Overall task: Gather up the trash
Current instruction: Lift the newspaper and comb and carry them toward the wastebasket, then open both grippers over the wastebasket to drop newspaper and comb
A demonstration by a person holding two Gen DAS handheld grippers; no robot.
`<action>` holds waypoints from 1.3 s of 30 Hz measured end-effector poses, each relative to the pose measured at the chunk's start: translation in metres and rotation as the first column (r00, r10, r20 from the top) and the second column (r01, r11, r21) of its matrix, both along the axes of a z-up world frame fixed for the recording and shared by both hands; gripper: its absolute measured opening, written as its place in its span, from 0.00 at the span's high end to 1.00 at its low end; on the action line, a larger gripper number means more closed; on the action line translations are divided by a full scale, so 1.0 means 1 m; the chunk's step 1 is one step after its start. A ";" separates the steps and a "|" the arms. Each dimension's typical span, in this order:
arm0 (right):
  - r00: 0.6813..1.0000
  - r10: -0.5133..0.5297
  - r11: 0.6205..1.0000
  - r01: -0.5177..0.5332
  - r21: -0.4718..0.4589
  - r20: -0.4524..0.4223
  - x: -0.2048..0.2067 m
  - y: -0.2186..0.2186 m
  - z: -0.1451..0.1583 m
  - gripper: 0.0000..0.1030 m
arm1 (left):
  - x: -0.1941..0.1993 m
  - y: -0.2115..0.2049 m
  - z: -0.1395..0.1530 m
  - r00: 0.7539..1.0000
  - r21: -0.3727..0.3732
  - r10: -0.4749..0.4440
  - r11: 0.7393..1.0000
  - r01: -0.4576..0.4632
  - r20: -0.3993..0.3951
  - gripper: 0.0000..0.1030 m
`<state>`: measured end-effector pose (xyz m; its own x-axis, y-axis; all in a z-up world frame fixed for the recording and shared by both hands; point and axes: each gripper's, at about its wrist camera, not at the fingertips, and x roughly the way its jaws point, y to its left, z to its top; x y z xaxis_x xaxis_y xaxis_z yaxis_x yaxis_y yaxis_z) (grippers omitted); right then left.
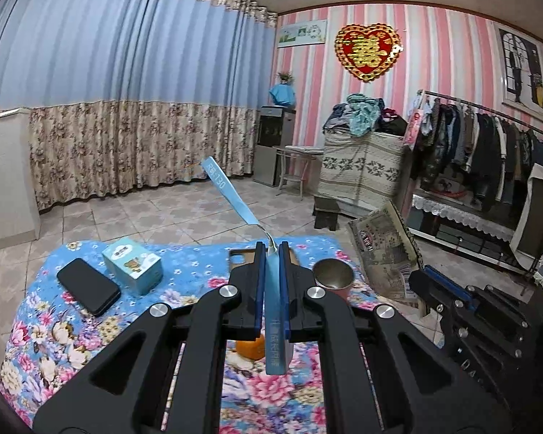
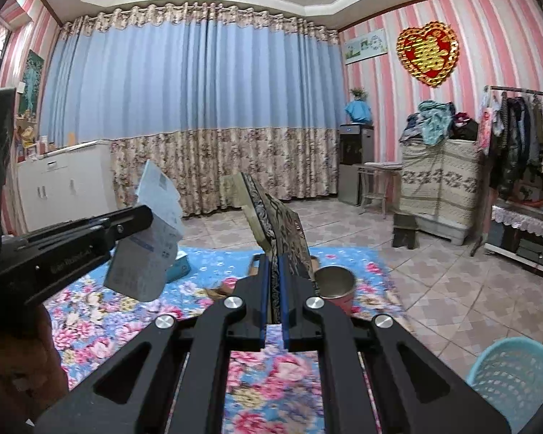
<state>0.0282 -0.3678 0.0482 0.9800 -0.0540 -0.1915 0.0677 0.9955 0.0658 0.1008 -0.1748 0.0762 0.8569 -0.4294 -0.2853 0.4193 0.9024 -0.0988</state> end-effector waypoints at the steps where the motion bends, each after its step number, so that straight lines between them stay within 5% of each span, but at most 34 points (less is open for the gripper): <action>1: 1.000 -0.011 1.000 0.011 0.006 0.002 -0.003 -0.005 0.000 0.95 | -0.001 -0.002 0.000 1.000 0.001 -0.004 1.000 0.004 0.002 0.94; 26: 0.983 -0.184 0.983 0.184 0.010 -0.013 -0.053 -0.091 -0.005 0.94 | -0.012 -0.044 -0.002 0.997 0.006 -0.080 0.997 0.080 0.011 0.94; 34: 0.956 -0.292 0.956 0.292 0.030 -0.013 -0.099 -0.141 -0.004 0.94 | -0.024 -0.080 -0.007 0.983 -0.012 -0.185 0.983 0.185 -0.002 0.94; 39: 0.934 -0.355 0.934 0.356 0.033 -0.040 -0.131 -0.171 -0.011 0.94 | -0.045 -0.130 -0.011 0.947 -0.039 -0.320 0.947 0.320 0.009 0.94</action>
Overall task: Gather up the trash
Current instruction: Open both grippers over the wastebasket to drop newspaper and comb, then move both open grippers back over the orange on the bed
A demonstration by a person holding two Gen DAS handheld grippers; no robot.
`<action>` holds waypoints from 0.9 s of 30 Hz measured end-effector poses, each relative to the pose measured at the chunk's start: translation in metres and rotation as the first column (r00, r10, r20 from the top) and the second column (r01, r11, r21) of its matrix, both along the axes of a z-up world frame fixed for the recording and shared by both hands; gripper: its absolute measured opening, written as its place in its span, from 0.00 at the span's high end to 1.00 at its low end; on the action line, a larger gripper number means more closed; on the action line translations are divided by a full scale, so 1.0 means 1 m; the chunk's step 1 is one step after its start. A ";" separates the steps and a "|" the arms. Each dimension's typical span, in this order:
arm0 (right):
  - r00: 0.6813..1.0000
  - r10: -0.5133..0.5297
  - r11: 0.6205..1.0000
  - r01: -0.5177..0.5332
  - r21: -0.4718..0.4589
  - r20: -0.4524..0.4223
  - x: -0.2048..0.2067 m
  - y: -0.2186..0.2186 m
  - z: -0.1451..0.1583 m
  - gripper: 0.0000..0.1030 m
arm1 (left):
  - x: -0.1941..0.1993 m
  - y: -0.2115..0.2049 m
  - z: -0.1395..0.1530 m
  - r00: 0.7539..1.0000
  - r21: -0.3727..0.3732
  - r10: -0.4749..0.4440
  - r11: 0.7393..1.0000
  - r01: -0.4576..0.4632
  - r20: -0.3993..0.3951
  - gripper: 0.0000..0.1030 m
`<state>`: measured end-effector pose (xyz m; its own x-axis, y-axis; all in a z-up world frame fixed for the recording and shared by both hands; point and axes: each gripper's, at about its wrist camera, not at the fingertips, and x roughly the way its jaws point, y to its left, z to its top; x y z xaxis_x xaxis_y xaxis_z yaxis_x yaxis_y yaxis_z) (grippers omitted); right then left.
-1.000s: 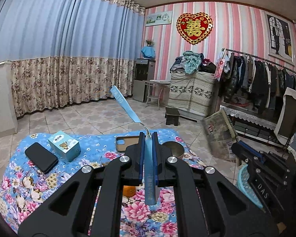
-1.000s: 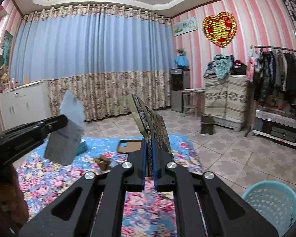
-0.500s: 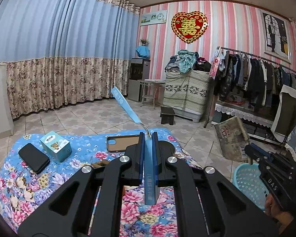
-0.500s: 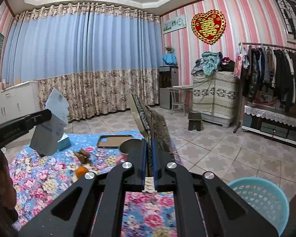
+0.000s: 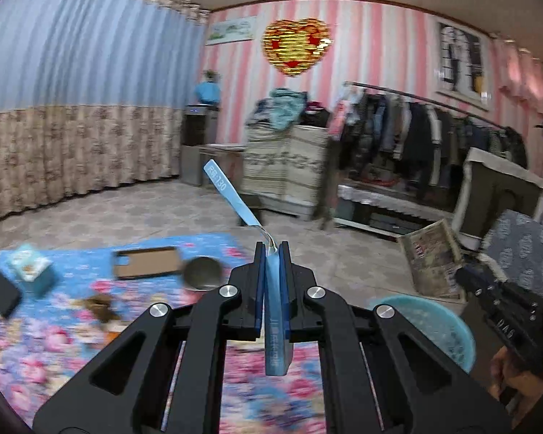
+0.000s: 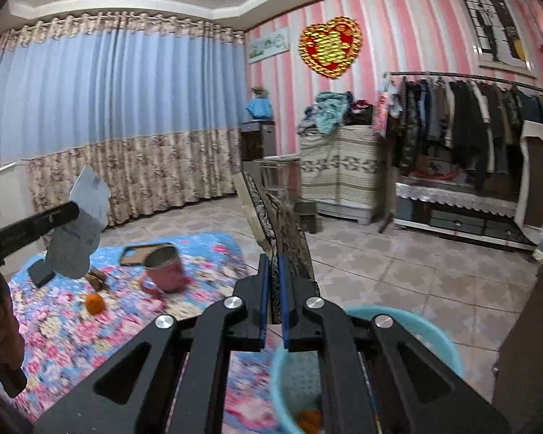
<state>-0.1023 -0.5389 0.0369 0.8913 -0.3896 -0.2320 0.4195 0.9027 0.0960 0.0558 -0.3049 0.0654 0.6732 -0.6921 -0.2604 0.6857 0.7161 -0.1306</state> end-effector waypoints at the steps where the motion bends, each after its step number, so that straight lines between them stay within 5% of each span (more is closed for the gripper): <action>1: 1.000 -0.017 1.000 0.017 0.004 -0.005 -0.006 -0.007 -0.002 0.94 | -0.003 -0.010 -0.003 1.000 -0.001 -0.027 1.000 0.027 -0.008 0.94; 7: 0.997 -0.075 0.997 0.076 0.032 -0.029 -0.031 -0.041 -0.013 0.94 | -0.030 -0.083 -0.031 0.970 -0.009 -0.237 0.971 0.237 -0.054 0.94; 15: 0.991 -0.119 0.989 0.124 0.077 -0.065 -0.047 -0.072 -0.032 0.91 | -0.048 -0.155 -0.071 0.908 0.006 -0.396 0.916 0.400 -0.136 0.94; 17: 0.990 -0.124 0.987 0.130 0.096 -0.069 -0.049 -0.079 -0.039 0.90 | -0.054 -0.171 -0.083 0.898 0.039 -0.413 0.905 0.423 -0.152 0.81; 19: 0.988 -0.136 0.982 0.144 0.119 -0.077 -0.050 -0.088 -0.045 0.81 | -0.058 -0.178 -0.091 0.905 0.075 -0.402 0.907 0.414 -0.139 0.62; 21: 0.987 -0.145 0.980 0.153 0.129 -0.066 -0.052 -0.092 -0.049 0.53 | -0.059 -0.183 -0.096 0.905 0.103 -0.404 0.903 0.418 -0.137 0.59; 27: 0.987 -0.149 0.979 0.156 0.130 -0.063 -0.051 -0.095 -0.052 0.53 | -0.041 -0.164 -0.087 0.927 0.077 -0.348 0.930 0.360 -0.141 0.59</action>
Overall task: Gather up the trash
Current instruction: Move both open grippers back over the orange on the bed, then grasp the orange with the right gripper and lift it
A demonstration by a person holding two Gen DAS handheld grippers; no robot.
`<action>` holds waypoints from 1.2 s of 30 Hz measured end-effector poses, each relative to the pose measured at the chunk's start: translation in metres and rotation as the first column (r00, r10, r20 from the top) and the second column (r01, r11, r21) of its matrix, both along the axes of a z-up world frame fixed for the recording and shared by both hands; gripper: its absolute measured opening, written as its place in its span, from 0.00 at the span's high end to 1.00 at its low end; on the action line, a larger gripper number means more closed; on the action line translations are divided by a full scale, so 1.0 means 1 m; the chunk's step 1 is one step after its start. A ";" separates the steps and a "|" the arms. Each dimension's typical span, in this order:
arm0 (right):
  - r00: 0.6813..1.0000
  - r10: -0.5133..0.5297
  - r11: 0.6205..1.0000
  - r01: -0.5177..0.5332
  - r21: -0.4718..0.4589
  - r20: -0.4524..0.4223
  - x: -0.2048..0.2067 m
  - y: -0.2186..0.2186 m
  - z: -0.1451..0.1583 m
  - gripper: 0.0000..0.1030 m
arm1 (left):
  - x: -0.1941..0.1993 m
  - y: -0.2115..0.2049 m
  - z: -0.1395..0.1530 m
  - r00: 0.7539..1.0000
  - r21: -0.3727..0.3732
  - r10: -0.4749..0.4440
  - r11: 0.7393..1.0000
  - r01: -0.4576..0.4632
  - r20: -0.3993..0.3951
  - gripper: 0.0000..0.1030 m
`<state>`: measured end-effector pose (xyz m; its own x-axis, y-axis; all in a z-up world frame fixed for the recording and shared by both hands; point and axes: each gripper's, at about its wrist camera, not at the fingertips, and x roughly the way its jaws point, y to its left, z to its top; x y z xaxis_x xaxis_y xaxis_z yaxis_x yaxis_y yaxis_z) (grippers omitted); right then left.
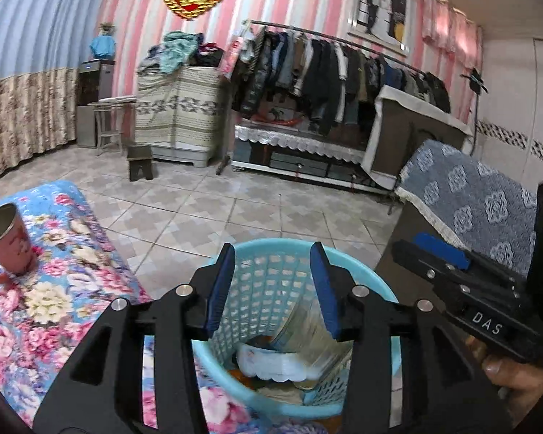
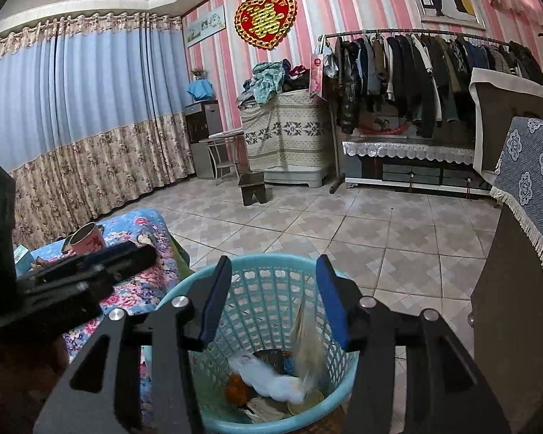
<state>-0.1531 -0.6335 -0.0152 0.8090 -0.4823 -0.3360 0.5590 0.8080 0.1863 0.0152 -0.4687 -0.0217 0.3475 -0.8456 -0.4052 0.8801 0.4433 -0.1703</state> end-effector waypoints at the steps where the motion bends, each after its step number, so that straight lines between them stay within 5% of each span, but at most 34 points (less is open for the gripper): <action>1: 1.000 0.002 1.000 -0.002 -0.002 0.001 0.001 0.003 0.000 0.53 | 0.003 0.006 0.003 1.000 -0.004 0.012 1.000 -0.012 0.001 0.59; 7: 0.998 0.067 0.998 -0.067 -0.011 0.016 0.023 0.025 0.005 0.50 | 0.023 0.071 0.031 0.987 -0.026 0.146 0.989 -0.145 0.067 0.47; 12: 0.975 0.217 0.975 -0.214 -0.055 0.052 0.084 0.082 0.027 0.34 | 0.053 0.156 0.058 0.942 -0.055 0.316 0.949 -0.311 0.110 0.38; 17: 0.922 0.375 0.926 -0.369 -0.077 0.099 0.164 0.152 0.063 0.21 | 0.104 0.280 0.077 0.813 -0.051 0.563 0.825 -0.562 0.147 0.33; 20: 0.872 0.484 0.874 -0.477 -0.089 0.076 0.221 0.203 0.075 0.20 | 0.135 0.364 0.075 0.686 -0.040 0.714 0.696 -0.717 0.141 0.32; 22: 0.835 0.549 0.835 -0.545 -0.078 0.047 0.259 0.238 0.070 0.19 | 0.154 0.412 0.068 0.615 -0.018 0.784 0.618 -0.786 0.091 0.32; 26: 0.811 0.583 0.811 -0.584 -0.027 -0.041 0.306 0.282 0.026 0.18 | 0.179 0.464 0.048 0.525 0.042 0.850 0.524 -0.851 0.033 0.31; 28: 0.788 0.605 0.796 -0.603 0.051 -0.114 0.325 0.299 -0.004 0.18 | 0.187 0.477 0.038 0.520 0.025 0.854 0.520 -0.854 0.005 0.26; 31: 0.765 0.614 0.787 -0.613 0.075 -0.192 0.342 0.313 -0.031 0.18 | 0.205 0.472 0.022 0.522 0.104 0.852 0.522 -0.847 -0.023 0.26; 36: 0.751 0.607 0.793 -0.595 0.133 -0.261 0.364 0.319 -0.053 0.18 | 0.209 0.452 0.019 0.583 0.122 0.813 0.579 -0.806 -0.009 0.25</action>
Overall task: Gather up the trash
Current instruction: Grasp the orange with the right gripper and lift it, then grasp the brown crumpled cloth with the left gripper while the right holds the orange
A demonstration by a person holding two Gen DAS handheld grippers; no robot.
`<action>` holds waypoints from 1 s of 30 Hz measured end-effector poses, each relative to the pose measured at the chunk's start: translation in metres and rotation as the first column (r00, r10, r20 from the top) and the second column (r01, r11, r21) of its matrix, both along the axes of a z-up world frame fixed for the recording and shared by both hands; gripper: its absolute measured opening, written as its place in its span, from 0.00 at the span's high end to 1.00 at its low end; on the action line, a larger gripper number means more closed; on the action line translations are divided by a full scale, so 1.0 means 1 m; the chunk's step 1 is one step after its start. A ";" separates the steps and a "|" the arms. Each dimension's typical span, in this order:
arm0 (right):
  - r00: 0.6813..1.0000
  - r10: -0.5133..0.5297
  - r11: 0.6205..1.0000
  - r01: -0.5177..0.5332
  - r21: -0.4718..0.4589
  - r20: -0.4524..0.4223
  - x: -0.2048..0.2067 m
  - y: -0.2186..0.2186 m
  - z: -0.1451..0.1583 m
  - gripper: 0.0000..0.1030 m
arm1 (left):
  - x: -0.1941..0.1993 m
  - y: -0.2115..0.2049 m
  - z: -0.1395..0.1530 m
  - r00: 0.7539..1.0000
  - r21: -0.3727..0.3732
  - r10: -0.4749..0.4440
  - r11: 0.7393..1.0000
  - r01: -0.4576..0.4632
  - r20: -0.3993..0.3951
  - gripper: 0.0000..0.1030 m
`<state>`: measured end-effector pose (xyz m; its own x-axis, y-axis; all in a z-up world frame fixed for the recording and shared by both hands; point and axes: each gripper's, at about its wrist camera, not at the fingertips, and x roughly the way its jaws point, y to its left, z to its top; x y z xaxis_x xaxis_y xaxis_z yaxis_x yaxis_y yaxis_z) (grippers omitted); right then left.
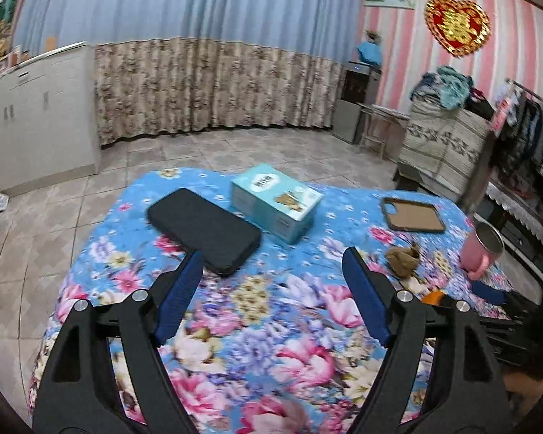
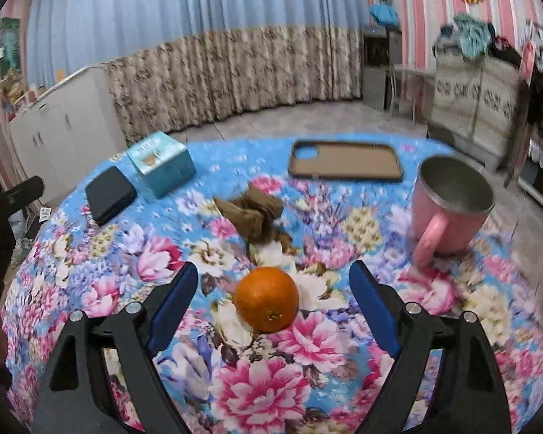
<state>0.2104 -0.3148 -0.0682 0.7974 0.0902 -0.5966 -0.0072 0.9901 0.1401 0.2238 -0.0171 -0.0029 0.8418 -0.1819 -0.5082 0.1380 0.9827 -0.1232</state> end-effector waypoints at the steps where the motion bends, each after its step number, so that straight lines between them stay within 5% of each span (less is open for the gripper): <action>1: 1.000 -0.008 1.000 0.008 -0.004 -0.021 0.006 0.002 -0.005 0.18 | -0.001 -0.002 -0.001 1.000 0.003 -0.007 1.000 0.007 -0.002 0.25; 8: 0.995 -0.002 0.998 -0.004 -0.059 -0.104 0.019 0.011 -0.022 0.29 | -0.013 -0.012 -0.012 0.999 0.002 -0.027 1.000 0.027 -0.021 0.25; 12: 0.991 -0.005 0.998 -0.003 -0.055 -0.137 0.023 0.012 -0.027 0.54 | -0.014 -0.019 -0.010 0.999 0.003 -0.038 0.999 0.038 -0.023 0.25; 17: 0.991 0.018 0.997 -0.028 -0.075 -0.131 0.023 0.018 -0.024 0.62 | -0.011 -0.031 -0.018 0.997 0.022 -0.059 0.998 0.060 -0.043 0.25; 22: 0.999 0.014 0.998 -0.017 -0.062 -0.045 0.008 0.012 0.004 0.63 | -0.004 -0.052 -0.029 0.993 0.045 -0.090 0.995 0.093 -0.074 0.25; 30: 0.994 -0.022 0.997 0.030 -0.070 0.108 -0.005 -0.032 0.066 0.63 | 0.019 -0.114 -0.022 0.987 -0.037 -0.139 0.990 0.136 -0.079 0.19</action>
